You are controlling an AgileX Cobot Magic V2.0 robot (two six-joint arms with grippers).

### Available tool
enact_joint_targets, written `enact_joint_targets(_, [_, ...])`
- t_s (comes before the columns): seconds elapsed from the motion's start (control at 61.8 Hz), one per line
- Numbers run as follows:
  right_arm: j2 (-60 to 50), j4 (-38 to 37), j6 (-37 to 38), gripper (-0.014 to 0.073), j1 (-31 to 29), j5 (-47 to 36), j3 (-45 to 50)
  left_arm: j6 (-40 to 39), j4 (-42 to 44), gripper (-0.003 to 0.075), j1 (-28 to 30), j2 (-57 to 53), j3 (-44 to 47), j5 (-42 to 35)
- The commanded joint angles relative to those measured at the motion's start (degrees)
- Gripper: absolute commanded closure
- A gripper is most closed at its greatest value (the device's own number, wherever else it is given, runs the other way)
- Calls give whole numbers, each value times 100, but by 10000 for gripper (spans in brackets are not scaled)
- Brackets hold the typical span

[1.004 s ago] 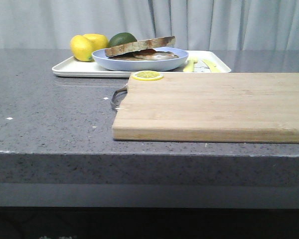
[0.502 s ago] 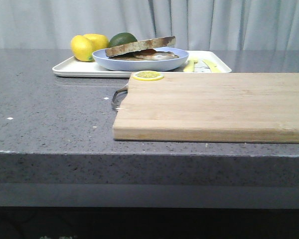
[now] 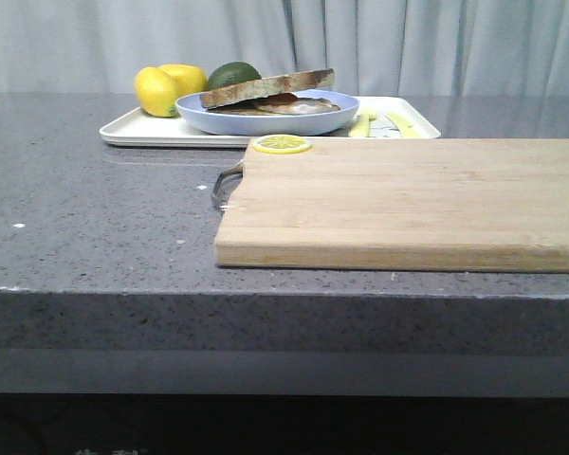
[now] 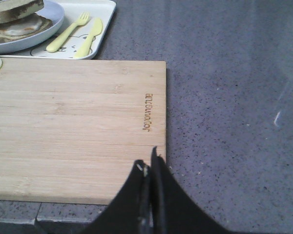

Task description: Place bread and move sandwich to tray

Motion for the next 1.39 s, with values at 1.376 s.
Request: enact_joint_targets(1.376, [-2018, 1738, -999, 655, -278, -2337, 2580, -37, -9, 741, 1, -122, 0, -416])
